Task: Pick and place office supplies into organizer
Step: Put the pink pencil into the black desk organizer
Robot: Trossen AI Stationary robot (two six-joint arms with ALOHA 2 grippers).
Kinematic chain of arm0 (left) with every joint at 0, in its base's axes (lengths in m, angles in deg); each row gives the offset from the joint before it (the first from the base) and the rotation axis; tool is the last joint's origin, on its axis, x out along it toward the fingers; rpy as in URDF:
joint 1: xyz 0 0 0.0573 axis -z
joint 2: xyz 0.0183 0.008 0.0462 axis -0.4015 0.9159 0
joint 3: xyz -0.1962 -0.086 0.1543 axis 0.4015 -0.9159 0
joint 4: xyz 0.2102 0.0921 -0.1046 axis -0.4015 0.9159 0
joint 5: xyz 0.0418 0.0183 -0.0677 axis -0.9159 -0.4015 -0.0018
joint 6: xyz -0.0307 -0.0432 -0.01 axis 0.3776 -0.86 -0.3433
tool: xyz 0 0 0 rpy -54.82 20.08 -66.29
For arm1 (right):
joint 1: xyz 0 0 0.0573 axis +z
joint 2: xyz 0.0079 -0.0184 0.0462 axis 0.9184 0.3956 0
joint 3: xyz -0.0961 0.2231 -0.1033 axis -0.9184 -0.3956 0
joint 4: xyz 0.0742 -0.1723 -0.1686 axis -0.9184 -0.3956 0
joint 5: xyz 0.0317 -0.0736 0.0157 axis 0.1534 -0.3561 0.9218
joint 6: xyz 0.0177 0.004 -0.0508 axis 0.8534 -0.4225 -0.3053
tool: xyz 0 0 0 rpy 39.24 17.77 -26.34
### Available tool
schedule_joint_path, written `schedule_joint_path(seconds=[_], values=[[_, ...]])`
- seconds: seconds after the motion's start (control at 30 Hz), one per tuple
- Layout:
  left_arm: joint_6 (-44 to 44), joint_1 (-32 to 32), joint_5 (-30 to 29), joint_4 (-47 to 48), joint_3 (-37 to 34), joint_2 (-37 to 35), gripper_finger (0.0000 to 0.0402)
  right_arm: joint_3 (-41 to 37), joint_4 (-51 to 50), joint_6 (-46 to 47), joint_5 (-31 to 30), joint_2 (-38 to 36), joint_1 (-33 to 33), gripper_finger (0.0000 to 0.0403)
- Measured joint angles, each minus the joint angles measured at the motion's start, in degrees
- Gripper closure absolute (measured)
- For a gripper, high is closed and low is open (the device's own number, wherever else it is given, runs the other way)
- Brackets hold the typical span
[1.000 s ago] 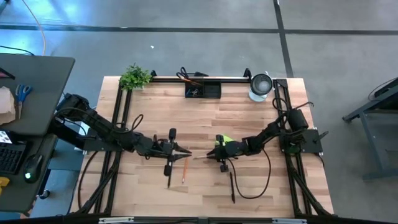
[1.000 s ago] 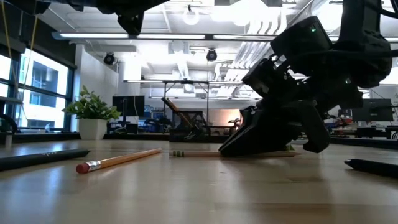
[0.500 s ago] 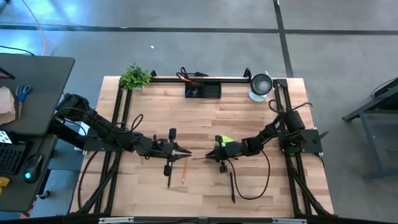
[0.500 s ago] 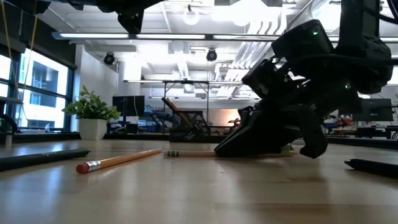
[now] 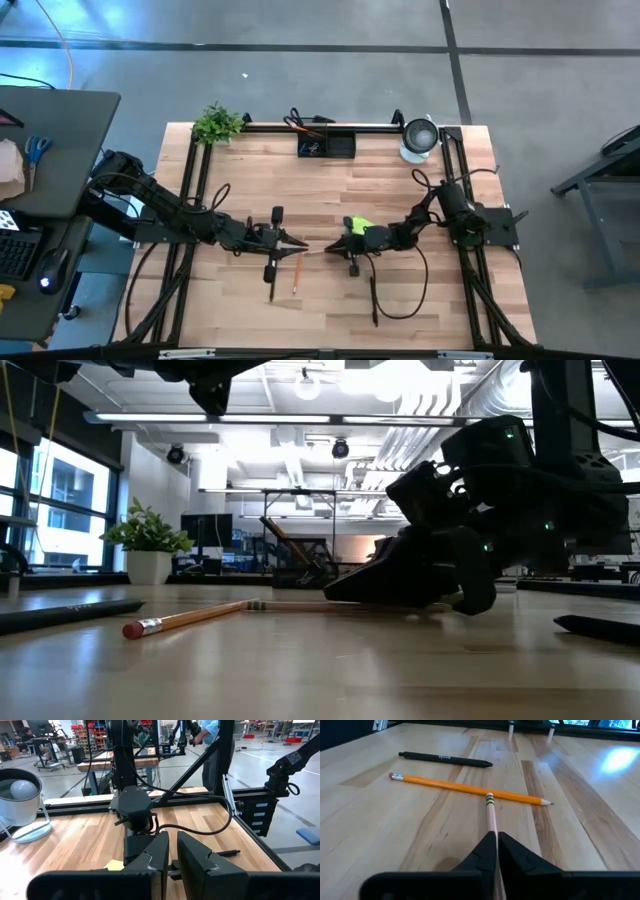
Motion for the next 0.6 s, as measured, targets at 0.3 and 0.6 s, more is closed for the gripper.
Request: schedule_joint_path(seconds=[0.3,0.6], values=[[0.0,0.0,0.0,1.2,0.0,0.0,0.0373,0.0,0.1,-1.4,0.5,0.0,0.0,0.04],[0.0,0.0,0.0,1.1,0.0,0.0,0.0373,-0.1,0.0,-1.9,2.9,-0.1,0.0,0.0368]])
